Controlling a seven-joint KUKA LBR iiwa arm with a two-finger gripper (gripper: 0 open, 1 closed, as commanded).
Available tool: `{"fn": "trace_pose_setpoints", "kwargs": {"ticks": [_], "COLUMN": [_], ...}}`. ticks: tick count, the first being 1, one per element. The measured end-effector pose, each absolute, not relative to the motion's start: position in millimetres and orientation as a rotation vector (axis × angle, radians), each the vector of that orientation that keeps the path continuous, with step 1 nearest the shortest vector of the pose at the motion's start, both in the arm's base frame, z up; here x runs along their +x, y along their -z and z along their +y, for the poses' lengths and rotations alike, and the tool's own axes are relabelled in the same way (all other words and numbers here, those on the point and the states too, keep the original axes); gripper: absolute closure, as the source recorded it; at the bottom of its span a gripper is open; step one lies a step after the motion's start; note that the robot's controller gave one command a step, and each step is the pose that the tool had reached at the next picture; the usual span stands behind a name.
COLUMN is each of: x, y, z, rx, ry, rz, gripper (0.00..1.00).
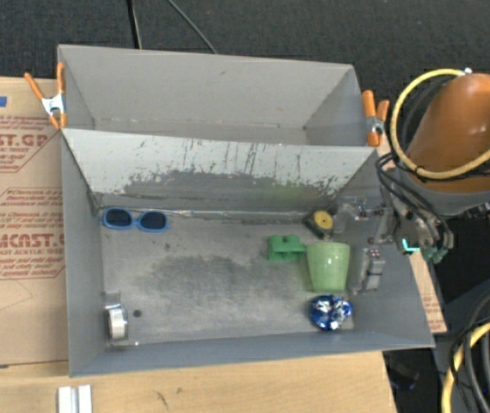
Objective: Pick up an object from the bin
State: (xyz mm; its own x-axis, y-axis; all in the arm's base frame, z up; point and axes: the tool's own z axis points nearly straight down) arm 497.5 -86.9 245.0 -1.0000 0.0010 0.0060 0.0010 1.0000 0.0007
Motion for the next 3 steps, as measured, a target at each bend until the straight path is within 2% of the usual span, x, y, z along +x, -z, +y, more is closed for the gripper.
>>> {"fn": "trace_pose_setpoints", "kwargs": {"ticks": [1,2,3], "x": [581.8,582.5,578.0], "y": [-81.7,-85.1,-244.0], "z": [-57.4,-58.0,-61.0], "rx": [0.504,0.503,0.542], "ry": [0.003,0.0,-0.005], "rz": [-3.1,-3.103,-3.106], "gripper": [0.0,1.0,1.0]}}
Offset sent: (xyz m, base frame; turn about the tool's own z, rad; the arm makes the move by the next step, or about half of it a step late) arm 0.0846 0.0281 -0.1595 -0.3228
